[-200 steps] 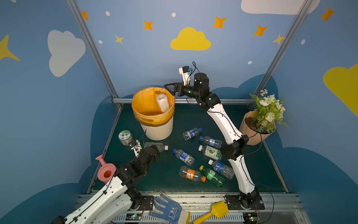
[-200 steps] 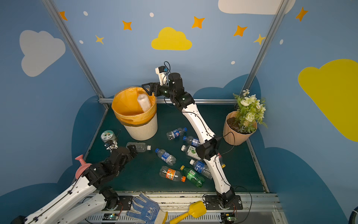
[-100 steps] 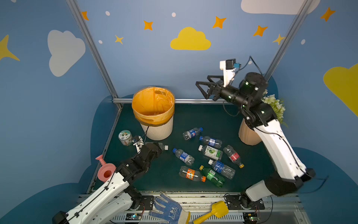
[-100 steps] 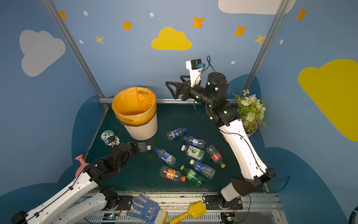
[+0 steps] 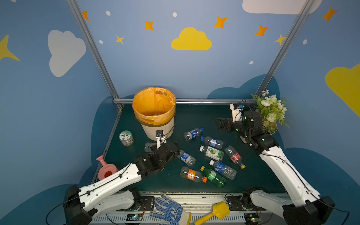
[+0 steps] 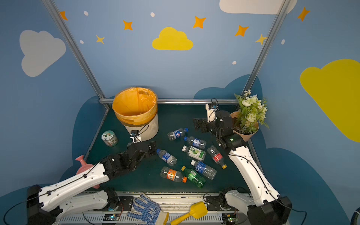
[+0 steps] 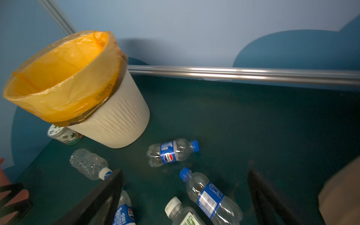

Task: Throw the plastic bottles in the bin
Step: Pick up the plastic bottle from the center of the table.

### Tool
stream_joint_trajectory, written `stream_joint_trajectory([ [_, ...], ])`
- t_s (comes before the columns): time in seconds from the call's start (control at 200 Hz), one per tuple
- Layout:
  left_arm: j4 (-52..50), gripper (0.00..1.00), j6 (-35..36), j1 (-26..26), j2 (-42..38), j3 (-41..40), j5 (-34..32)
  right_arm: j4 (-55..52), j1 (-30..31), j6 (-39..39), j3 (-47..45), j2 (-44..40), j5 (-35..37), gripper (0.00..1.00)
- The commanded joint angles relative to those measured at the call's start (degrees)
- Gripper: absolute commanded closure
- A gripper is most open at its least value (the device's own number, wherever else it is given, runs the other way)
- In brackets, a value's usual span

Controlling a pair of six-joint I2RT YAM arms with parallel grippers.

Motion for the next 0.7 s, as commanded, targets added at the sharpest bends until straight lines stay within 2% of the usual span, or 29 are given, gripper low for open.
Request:
stream_joint_trajectory([
  [0.0,4.2,0.00,9.4,-2.4,3.1,2.9,-0.6,0.1,-3.0,2.8,-3.3,-5.9,3.1,0.03],
  [0.21,6.8,0.00,22.8,-6.6,11.8,9.4,4.3,-2.6,-12.8,8.3,-11.8,-11.5,1.3,0.03],
  [0.365,5.7,0.00,25.2,-7.5,17.2,13.6,5.7,-6.3,-18.3,10.1,-14.7,-12.8,-3.4,0.03],
  [0.526,6.9,0.00,20.6,-7.4,18.5,13.5,2.9,-12.9,-18.0,4.2,-13.7,-9.0,-10.2,0.05],
  [0.696,8.3,0.00,21.2,-7.3,18.0,12.1,2.9,-21.2,-13.4,-1.7,-9.4,-2.0,-7.9,0.06],
])
